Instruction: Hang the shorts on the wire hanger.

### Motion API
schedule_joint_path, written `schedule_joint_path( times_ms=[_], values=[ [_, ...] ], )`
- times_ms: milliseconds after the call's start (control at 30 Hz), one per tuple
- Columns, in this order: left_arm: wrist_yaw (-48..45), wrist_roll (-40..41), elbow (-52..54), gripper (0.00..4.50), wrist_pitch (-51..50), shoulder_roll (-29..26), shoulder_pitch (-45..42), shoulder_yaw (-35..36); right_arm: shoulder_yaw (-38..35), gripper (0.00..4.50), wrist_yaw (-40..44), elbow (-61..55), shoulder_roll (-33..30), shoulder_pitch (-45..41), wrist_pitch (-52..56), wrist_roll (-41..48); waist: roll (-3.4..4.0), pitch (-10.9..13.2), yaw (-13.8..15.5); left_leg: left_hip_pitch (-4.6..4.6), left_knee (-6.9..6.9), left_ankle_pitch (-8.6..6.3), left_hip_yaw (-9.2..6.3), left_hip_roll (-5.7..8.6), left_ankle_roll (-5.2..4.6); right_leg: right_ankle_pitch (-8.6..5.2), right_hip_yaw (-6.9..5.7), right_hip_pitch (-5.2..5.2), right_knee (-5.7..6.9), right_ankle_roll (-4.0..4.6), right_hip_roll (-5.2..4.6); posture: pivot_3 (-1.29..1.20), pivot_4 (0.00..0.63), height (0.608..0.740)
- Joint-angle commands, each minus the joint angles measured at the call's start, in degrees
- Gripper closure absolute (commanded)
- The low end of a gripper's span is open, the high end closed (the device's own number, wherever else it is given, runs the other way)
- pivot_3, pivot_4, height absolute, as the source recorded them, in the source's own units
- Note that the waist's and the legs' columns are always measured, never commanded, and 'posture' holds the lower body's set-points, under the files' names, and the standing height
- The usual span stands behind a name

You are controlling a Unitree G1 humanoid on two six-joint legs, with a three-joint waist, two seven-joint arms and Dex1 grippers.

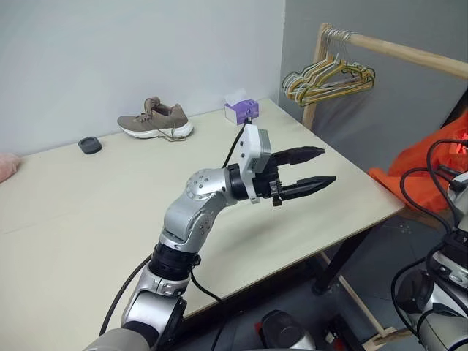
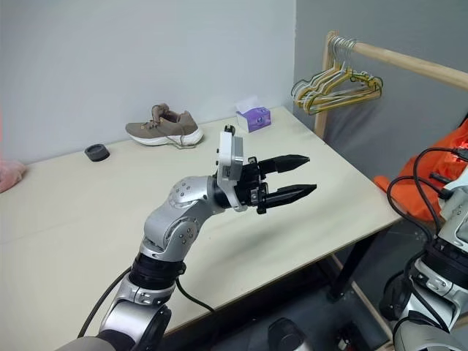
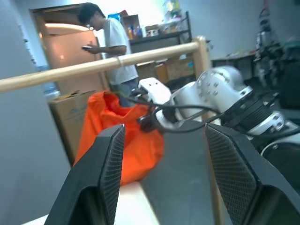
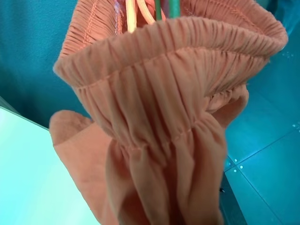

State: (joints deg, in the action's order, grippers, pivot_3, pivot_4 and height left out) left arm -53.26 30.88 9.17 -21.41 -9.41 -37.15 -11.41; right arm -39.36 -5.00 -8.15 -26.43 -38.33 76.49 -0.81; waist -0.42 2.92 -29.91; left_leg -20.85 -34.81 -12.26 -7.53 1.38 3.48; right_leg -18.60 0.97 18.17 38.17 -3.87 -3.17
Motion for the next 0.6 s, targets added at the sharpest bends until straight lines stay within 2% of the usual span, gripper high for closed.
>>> schedule_joint_path(
  times_ms=[33, 400, 600],
  values=[
    [0.41, 2.14, 1.84, 1.64, -0.84, 0.35, -2.06, 1.68, -0.54, 4.50, 0.17, -0.84, 0.14, -1.41, 0.50, 1.02, 0.01, 0.00, -0.01, 0.00, 0.02, -0.01, 0.00, -0.01, -0.01, 0.01, 0.00, -0.03, -0.06, -0.02, 0.00, -0.50, 0.011, 0.740],
    [5.00, 2.15, 1.40, 1.64, -1.13, 3.62, -2.34, 2.49, -4.34, 4.50, 0.77, -3.63, 2.76, -2.47, 0.33, 2.89, -0.02, 0.01, 0.03, -0.09, 0.02, -0.10, 0.07, 0.00, -0.16, 0.02, 0.03, -0.04, -0.31, -0.05, 0.00, -0.51, 0.014, 0.740],
    [5.24, 1.78, 1.33, 1.62, -0.57, 3.59, -1.99, 2.29, -5.66, 2.62, -0.39, -8.87, 6.57, -2.01, 0.15, 3.54, 0.02, 0.03, 0.04, -0.08, 0.02, -0.11, 0.07, 0.01, -0.16, 0.03, 0.05, -0.04, -0.29, -0.05, -0.01, -0.51, 0.012, 0.740]
  ],
)
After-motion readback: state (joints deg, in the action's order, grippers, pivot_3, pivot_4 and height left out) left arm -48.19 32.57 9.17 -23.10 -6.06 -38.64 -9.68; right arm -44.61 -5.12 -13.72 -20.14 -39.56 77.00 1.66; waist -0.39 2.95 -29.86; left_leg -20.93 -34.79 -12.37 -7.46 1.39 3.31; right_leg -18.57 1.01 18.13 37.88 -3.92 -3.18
